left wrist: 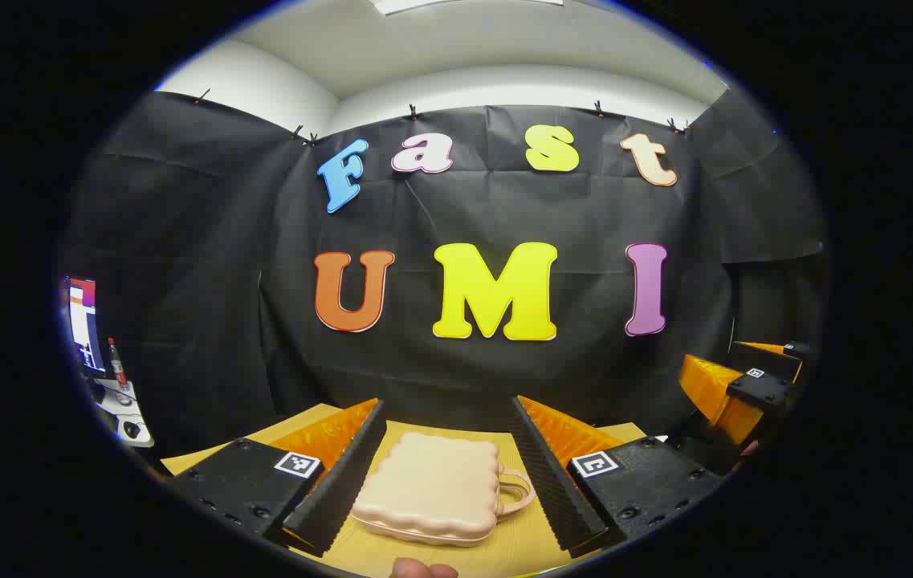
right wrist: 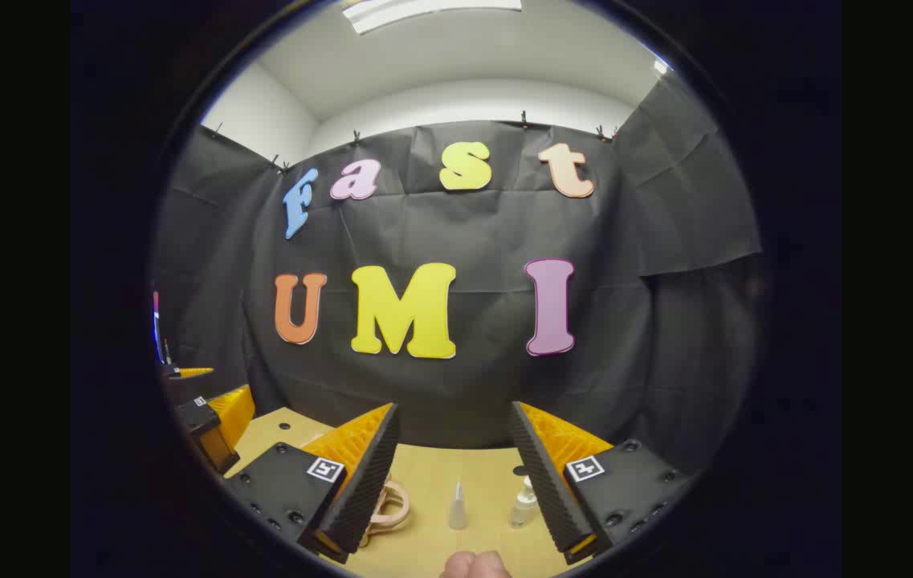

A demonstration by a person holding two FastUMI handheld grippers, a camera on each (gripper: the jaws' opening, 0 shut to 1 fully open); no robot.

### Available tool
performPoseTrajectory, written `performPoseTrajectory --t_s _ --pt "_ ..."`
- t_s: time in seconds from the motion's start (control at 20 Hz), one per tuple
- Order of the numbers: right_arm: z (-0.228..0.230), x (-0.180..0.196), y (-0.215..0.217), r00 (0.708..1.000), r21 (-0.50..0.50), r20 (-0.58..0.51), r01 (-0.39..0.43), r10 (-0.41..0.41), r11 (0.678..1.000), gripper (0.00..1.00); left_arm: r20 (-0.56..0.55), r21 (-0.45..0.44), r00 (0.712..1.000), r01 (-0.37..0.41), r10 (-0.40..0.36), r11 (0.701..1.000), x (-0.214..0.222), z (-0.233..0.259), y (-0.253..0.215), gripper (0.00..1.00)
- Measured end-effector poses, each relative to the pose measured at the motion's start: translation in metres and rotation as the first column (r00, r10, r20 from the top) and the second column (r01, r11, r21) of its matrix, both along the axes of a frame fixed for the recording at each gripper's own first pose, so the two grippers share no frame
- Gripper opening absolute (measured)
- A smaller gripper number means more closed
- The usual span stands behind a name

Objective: First open the suitcase, pack the skin care products into it, and then close the suitcase.

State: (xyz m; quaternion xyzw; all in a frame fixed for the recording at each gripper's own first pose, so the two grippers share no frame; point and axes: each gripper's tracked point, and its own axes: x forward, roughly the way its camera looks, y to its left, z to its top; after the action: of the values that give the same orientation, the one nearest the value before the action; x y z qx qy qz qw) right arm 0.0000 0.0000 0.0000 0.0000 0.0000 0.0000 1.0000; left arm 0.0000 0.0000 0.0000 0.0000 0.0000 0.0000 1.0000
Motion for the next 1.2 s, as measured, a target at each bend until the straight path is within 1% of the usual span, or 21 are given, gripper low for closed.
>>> performPoseTrajectory --t_s 0.1,0.2,0.25,0.35,0.5,0.6,0.7,0.8,0.9,1.05,1.1,1.2 --pt "-0.008 -0.006 -0.004 1.000 -0.014 -0.008 -0.005 0.005 1.000 0.82 0.002 0.013 1.000 0.017 -0.017 1.000 -0.005 0.002 -0.010 0.98" --pt "-0.014 -0.019 -0.010 1.000 -0.020 -0.016 0.004 -0.005 1.000 0.81 -0.002 0.004 1.000 0.031 -0.031 1.000 -0.011 0.002 -0.017 0.98" --pt "-0.015 -0.027 -0.011 1.000 -0.023 -0.012 0.009 -0.010 1.000 0.82 -0.010 -0.001 0.999 0.051 -0.051 0.999 -0.015 0.000 -0.022 0.98" --pt "-0.014 -0.042 -0.015 0.999 -0.040 -0.007 0.034 -0.035 0.999 0.81 -0.009 0.006 0.996 0.092 -0.092 0.996 -0.023 0.001 -0.030 0.97" --pt "-0.011 -0.058 -0.015 0.997 -0.032 -0.009 0.072 -0.072 0.997 0.81 -0.015 0.007 0.990 0.140 -0.140 0.990 -0.029 0.000 -0.032 0.97" --pt "-0.003 -0.066 -0.011 0.996 -0.029 0.013 0.093 -0.092 0.995 0.81 -0.007 0.001 0.986 0.167 -0.167 0.986 -0.034 -0.002 -0.031 0.98" --pt "-0.005 -0.069 -0.002 0.996 -0.028 0.014 0.084 -0.084 0.996 0.81 -0.007 0.010 0.984 0.176 -0.175 0.984 -0.037 -0.006 -0.027 0.98" --pt "-0.008 -0.072 0.006 0.998 -0.027 0.012 0.069 -0.068 0.997 0.82 -0.005 -0.001 0.982 0.189 -0.189 0.982 -0.037 -0.012 -0.027 0.98" --pt "-0.012 -0.073 0.012 0.999 -0.045 0.008 0.042 -0.041 0.998 0.82 -0.023 -0.014 0.983 0.180 -0.180 0.984 -0.035 -0.019 -0.025 0.98" --pt "-0.019 -0.065 0.007 0.999 -0.033 -0.008 0.032 -0.032 0.999 0.81 -0.029 -0.003 0.988 0.155 -0.155 0.988 -0.029 -0.024 -0.023 0.98" --pt "-0.023 -0.063 0.004 0.999 -0.038 -0.016 0.036 -0.037 0.999 0.82 -0.038 0.002 0.987 0.155 -0.154 0.988 -0.027 -0.030 -0.026 0.98" --pt "-0.034 -0.056 -0.004 0.999 -0.049 -0.036 0.037 -0.039 0.998 0.81 -0.068 0.012 0.983 0.169 -0.168 0.986 -0.020 -0.048 -0.036 0.98"
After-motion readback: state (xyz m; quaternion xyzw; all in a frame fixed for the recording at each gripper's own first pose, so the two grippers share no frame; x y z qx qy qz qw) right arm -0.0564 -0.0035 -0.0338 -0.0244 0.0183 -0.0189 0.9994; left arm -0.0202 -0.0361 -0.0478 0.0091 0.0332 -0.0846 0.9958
